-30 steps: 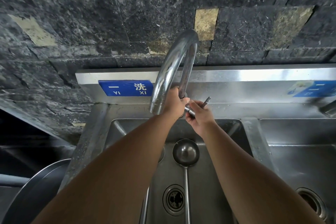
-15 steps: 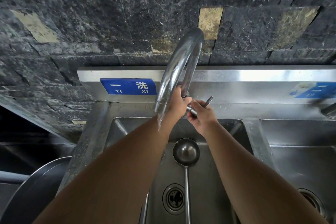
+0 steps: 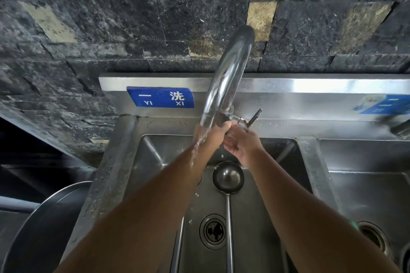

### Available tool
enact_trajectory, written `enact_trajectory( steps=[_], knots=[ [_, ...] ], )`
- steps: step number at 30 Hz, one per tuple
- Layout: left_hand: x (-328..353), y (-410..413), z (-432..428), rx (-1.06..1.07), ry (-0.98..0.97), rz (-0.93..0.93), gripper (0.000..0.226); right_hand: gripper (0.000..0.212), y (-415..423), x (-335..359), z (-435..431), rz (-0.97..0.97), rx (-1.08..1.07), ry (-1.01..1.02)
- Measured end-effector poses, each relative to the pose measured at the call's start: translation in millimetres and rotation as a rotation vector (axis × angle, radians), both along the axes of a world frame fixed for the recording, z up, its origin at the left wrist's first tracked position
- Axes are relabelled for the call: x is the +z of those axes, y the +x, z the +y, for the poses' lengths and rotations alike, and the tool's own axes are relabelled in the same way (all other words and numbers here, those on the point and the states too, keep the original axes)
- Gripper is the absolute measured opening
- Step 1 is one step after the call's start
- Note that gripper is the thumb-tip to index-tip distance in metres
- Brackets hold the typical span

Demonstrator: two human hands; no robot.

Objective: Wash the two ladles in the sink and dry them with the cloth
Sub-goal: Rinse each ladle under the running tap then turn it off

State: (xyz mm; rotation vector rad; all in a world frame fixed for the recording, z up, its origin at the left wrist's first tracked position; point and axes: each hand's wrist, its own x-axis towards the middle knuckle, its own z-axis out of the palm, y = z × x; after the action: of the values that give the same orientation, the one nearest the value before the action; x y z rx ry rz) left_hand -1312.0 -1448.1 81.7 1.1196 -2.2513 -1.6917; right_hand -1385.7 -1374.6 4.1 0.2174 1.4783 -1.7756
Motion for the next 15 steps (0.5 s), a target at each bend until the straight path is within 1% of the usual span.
enact_trajectory(
  steps=[1,3,5,6,7,9,10,11,12,13,15],
  knots=[
    [-8.7,10.6,0.2,0.035,-0.074,-0.036,0.044,0.028,10.1,-5.3,0.8,0.012,0.001,0.016],
    [-34.7,34.5,-1.1,0.096,-0.128,-0.06,0.04,0.029,35.2,-17.2,2.8,0.021,-0.018,0.009],
    [-65.9,59.5,-2.2,0.141,-0.037,-0.094,0.01,0.031,62.8,-31.0,4.4,-0.02,-0.032,-0.017],
    [-78.7,71.4,-2.1,0.15,0.028,-0.118,0.015,0.026,76.9,-38.3,5.2,-0.061,-0.038,-0.021],
    [-88.6,85.1,-1.7,0.129,-0.01,-0.172,0.02,0.02,91.1,-44.1,6.8,-0.098,-0.034,-0.006],
    [-103.3,114.3,2.3,0.162,0.04,-0.206,0.008,0.016,119.2,-58.4,8.8,-0.16,0.026,0.076],
    [-114.4,125.2,5.0,0.175,0.115,-0.175,0.017,0.015,132.5,-66.1,9.2,-0.183,0.071,0.133],
    [-119.1,137.0,9.5,0.179,0.14,-0.151,0.021,0.015,144.9,-73.2,9.7,-0.206,0.114,0.188],
    [-118.7,149.7,15.4,0.197,0.197,-0.114,0.015,0.015,157.3,-79.8,10.3,-0.224,0.151,0.228],
    [-123.5,162.8,20.7,0.222,0.22,-0.116,0.007,0.016,167.4,-86.4,10.8,-0.229,0.179,0.25],
    [-132.7,183.6,30.7,0.306,0.294,-0.135,0.007,0.018,182.1,-99.5,12.4,-0.222,0.238,0.301]
  ],
)
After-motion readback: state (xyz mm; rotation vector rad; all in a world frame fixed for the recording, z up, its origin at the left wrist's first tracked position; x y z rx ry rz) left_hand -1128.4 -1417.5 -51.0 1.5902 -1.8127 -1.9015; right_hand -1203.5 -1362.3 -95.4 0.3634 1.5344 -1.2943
